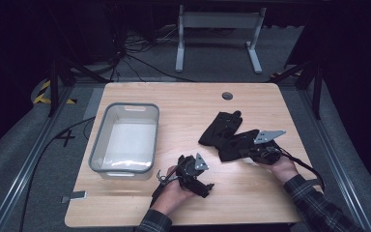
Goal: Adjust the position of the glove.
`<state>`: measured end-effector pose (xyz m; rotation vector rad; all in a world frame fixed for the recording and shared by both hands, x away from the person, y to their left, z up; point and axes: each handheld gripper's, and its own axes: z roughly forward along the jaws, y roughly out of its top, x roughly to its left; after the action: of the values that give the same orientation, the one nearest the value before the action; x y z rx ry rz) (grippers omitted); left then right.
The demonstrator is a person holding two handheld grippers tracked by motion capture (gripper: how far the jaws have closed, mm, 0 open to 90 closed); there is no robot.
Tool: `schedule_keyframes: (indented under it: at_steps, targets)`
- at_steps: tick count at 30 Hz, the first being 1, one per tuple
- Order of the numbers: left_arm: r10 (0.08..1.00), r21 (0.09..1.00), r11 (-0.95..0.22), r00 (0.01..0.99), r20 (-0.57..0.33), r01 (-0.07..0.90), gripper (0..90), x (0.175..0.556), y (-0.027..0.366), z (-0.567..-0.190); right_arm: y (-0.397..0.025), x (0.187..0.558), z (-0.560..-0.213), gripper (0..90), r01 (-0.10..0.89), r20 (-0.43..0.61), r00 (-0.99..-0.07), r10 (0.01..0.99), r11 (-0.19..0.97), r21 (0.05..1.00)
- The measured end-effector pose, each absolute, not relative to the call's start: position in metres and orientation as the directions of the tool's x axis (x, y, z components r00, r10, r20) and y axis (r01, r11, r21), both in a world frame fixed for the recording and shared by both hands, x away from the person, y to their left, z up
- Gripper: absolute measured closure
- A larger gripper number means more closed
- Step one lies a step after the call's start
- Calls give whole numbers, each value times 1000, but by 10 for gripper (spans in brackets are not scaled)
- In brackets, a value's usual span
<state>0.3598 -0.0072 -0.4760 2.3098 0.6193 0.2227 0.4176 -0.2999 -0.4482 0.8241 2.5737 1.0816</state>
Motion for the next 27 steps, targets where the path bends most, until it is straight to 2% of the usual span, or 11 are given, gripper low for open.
schedule_keyframes:
  at_steps: [23, 25, 27]
  targets:
    - [503, 684, -622, 864, -24, 381, 2, 359, -8, -475, -339, 420, -449, 900, 458, -16, -777, 629, 582, 672]
    - [525, 674, -622, 851, -19, 398, 63, 360, -8, -471, -342, 420, -449, 900, 462, -18, -774, 633, 583, 669]
    - [535, 675, -617, 845, -19, 405, 200, 360, -8, -468, -343, 420, -448, 900, 462, -20, -771, 636, 582, 669]
